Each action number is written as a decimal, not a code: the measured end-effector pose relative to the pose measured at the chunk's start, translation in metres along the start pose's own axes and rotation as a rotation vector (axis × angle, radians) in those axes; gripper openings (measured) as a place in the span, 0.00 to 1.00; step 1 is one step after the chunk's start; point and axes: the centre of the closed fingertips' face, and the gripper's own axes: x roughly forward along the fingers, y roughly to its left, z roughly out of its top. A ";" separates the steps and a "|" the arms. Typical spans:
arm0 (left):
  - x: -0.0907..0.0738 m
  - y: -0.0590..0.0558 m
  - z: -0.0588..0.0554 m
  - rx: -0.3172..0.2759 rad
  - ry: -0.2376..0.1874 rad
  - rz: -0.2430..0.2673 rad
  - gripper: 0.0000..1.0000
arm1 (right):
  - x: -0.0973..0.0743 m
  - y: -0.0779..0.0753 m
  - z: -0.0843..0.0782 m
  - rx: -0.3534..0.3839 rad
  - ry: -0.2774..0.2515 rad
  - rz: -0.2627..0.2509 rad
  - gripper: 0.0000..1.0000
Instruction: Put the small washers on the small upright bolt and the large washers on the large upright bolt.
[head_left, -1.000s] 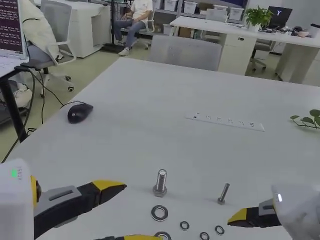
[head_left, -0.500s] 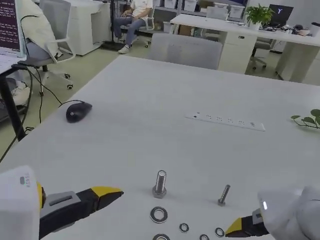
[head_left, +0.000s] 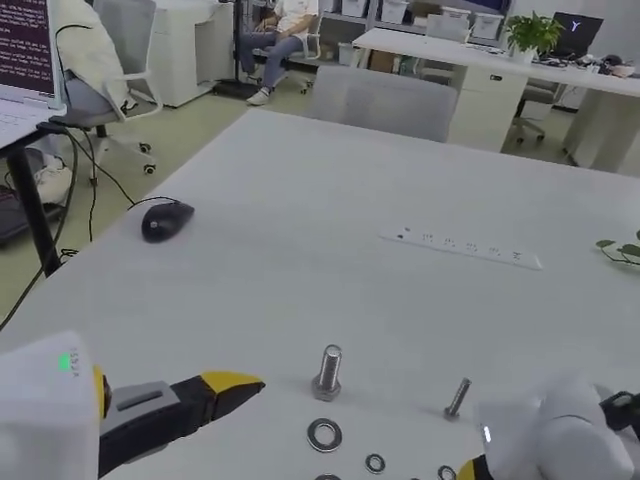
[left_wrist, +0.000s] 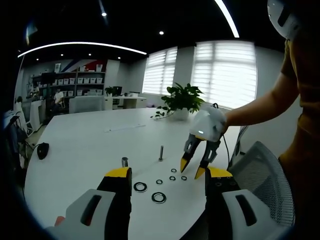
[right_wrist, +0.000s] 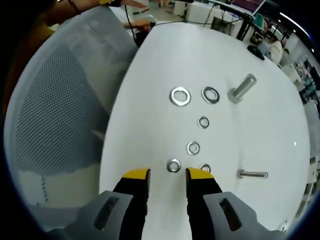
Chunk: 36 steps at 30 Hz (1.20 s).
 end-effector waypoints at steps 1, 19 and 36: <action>0.000 0.000 0.000 0.002 0.001 0.000 0.59 | 0.002 -0.001 -0.001 -0.004 0.013 0.002 0.30; 0.001 0.002 -0.001 0.014 -0.001 0.011 0.58 | 0.011 -0.005 -0.003 -0.012 0.052 0.044 0.26; 0.004 -0.001 0.006 0.033 -0.005 -0.002 0.58 | 0.012 -0.008 -0.002 -0.005 0.072 0.038 0.17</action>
